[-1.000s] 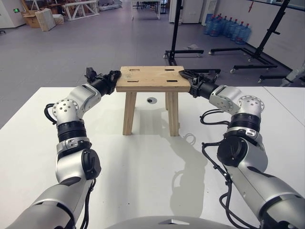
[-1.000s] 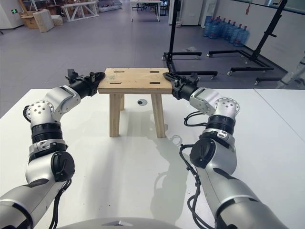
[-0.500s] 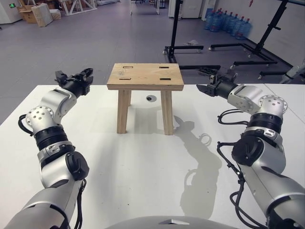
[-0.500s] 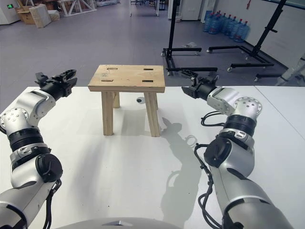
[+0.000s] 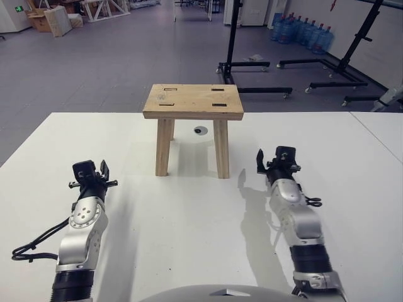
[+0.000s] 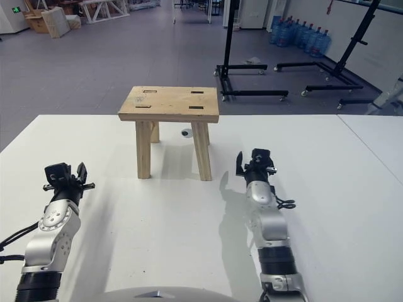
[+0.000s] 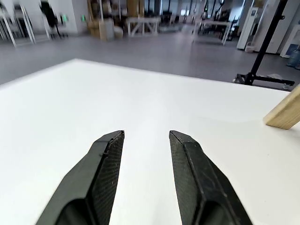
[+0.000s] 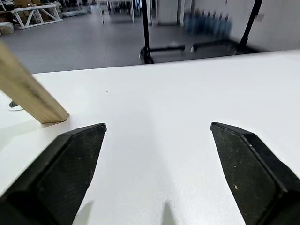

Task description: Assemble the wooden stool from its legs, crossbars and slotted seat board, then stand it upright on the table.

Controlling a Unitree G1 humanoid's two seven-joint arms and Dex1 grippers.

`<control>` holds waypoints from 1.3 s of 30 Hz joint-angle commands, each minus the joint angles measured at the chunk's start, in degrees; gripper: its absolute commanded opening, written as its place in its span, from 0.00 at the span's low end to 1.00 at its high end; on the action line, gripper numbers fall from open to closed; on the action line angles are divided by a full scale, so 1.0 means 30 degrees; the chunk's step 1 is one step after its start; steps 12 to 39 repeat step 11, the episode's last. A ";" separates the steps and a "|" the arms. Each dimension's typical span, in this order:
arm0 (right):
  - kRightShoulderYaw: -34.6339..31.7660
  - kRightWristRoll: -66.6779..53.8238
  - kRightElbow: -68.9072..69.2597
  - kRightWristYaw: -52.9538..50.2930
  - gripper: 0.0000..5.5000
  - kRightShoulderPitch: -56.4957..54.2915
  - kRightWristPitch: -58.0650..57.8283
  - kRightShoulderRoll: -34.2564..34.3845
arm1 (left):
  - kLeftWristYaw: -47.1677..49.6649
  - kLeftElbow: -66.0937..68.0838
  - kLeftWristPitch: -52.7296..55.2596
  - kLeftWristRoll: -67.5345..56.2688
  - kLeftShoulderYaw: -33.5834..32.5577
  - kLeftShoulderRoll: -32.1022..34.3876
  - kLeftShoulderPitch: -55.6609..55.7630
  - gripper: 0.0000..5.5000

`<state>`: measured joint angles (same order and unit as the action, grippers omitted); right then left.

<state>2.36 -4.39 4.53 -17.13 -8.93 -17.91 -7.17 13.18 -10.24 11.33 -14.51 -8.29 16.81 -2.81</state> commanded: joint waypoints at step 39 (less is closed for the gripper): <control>-0.1754 0.1071 -0.2766 0.0600 0.75 -0.1292 0.3300 0.1232 | -0.1989 0.0225 -0.0763 0.0668 -0.0931 -0.1569 0.1488 0.31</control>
